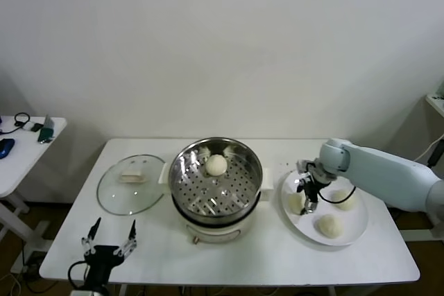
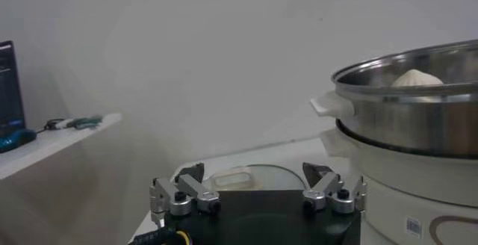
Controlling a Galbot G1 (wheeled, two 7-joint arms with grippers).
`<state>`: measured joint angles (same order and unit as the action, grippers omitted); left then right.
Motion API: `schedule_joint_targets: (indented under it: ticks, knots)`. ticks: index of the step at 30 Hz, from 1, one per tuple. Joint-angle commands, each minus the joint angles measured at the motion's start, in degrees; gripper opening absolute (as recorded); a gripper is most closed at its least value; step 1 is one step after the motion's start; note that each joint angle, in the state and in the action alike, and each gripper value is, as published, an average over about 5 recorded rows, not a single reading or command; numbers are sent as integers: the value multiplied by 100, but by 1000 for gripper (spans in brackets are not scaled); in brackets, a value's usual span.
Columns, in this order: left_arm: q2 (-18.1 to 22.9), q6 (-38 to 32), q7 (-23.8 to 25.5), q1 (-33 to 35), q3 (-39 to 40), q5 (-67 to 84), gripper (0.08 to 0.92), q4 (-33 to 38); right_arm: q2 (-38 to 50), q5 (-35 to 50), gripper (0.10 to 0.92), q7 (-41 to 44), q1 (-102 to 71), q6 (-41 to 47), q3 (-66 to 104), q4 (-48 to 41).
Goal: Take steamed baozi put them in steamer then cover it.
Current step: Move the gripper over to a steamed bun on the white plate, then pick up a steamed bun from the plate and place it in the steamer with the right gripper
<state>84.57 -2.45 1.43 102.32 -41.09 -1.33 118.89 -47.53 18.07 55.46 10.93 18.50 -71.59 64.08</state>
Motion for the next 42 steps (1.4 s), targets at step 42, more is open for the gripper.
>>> schedule_joint_targets:
  ticks: [42]
  knots:
    - [-120, -38, 4, 340, 202, -208, 823, 343, -2889, 3729, 696, -347, 4090, 672, -2058, 651]
